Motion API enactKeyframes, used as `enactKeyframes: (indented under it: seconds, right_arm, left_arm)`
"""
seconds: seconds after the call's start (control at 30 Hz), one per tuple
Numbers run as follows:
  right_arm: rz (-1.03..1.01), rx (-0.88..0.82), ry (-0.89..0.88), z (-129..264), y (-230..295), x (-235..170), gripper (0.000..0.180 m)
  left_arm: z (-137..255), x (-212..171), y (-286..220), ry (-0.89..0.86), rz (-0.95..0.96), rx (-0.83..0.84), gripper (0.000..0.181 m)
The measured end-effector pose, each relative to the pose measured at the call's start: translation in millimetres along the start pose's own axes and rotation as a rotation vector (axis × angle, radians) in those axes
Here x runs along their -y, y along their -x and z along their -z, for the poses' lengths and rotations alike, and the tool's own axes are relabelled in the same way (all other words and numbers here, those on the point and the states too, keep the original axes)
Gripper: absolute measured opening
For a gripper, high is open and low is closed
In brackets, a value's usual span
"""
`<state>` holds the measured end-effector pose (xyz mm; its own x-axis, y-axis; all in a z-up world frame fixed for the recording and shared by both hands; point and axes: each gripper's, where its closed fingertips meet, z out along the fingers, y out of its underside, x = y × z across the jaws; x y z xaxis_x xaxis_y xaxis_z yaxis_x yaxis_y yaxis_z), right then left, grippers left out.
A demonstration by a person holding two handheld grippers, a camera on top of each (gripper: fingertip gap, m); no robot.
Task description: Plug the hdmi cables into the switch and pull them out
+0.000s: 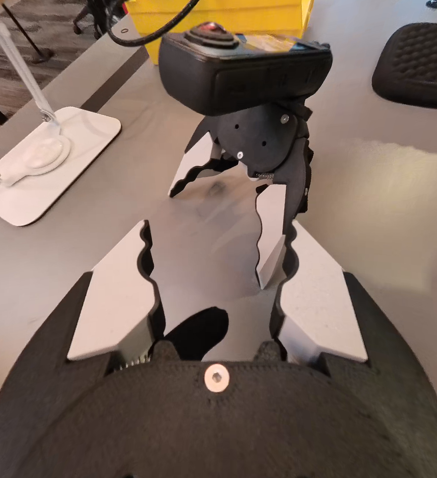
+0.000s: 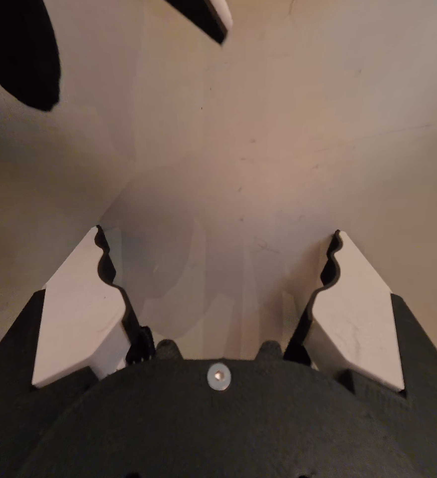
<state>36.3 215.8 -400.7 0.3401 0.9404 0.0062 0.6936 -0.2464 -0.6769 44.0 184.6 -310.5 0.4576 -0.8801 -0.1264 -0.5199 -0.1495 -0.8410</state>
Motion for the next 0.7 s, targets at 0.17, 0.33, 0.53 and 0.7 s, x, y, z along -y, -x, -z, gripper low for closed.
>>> enactKeyframes:
  seconds: [0.17,0.33,0.53,0.7]
  right_arm:
    - [0.000,0.000,0.000,0.1,0.0,0.1,0.160]
    - [0.000,0.000,0.000,0.1,0.0,0.1,0.160]
    - [0.000,0.000,0.000,0.0,-0.2,0.2,0.160]
    - [0.000,0.000,0.000,-0.1,-0.2,0.3,0.160]
  left_arm:
    - [41.8,1.4,40.8,0.025,-0.049,0.170,0.082]
    - [154.2,-30.5,175.3,0.109,-0.020,0.759,0.072]
    - [303.6,-131.9,278.8,0.255,0.207,1.213,0.091]
    - [314.7,-220.4,300.3,0.316,0.463,1.155,0.108]
